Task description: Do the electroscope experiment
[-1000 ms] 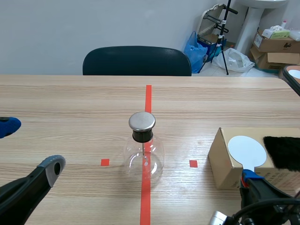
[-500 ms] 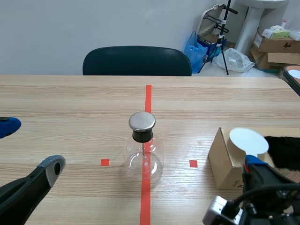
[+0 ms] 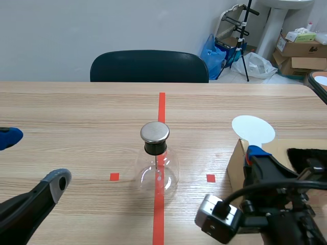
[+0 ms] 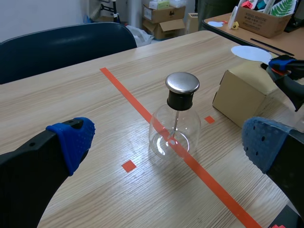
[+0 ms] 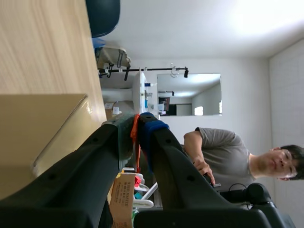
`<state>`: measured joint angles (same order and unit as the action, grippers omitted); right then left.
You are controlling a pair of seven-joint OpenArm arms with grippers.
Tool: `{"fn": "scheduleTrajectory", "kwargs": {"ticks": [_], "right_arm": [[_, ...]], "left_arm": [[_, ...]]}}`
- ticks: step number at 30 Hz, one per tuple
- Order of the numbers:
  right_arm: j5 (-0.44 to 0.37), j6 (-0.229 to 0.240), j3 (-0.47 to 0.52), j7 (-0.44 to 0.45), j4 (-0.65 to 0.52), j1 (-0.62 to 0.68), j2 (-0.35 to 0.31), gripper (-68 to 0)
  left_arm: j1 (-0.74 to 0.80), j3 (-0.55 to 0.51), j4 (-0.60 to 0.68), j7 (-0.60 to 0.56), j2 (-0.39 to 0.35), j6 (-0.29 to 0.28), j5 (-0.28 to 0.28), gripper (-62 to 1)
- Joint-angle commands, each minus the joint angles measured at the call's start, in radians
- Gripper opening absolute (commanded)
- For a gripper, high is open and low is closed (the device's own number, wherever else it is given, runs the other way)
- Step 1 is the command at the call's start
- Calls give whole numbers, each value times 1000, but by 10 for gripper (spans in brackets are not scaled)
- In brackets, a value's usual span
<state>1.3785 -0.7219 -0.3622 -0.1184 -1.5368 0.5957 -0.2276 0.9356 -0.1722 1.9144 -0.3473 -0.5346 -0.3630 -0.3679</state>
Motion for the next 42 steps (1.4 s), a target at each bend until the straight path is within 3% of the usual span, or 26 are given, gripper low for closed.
{"fn": "scheduleTrajectory", "kwargs": {"ticks": [1, 10, 13, 21, 23, 25, 31, 36, 42], "right_arm": [[18, -61, -10, -26, -8, -29, -13, -662], [82, -47, -101, -127, -8, -91, -14, -662], [82, -16, -127, -152, -8, -101, -19, -662], [82, 21, -145, -159, -8, -107, -36, -662], [82, 39, -154, -156, -8, -114, -43, -662], [82, 39, -165, -156, -8, -121, -55, -662], [82, 39, -181, -152, -8, -133, -64, -662], [82, 39, -182, -140, -8, -133, -64, -662], [82, 39, -182, -118, -7, -133, -63, -662]], "left_arm": [[-5, -4, 11, -10, 0, 2, -9, 14], [-5, -4, 11, -10, 0, 1, -9, 14], [-5, -4, 11, -9, -1, 1, -5, 14], [-5, -3, 11, 5, -15, 0, 14, 14], [-5, 1, 11, 8, -40, -1, 17, -36], [-5, 9, 11, 18, -78, -1, 16, -130], [-54, 69, -31, 31, -195, -15, 16, -584], [-230, 218, -165, 17, -253, -26, 16, -590], [-490, 436, -379, -63, -266, -26, 17, -581]]}}
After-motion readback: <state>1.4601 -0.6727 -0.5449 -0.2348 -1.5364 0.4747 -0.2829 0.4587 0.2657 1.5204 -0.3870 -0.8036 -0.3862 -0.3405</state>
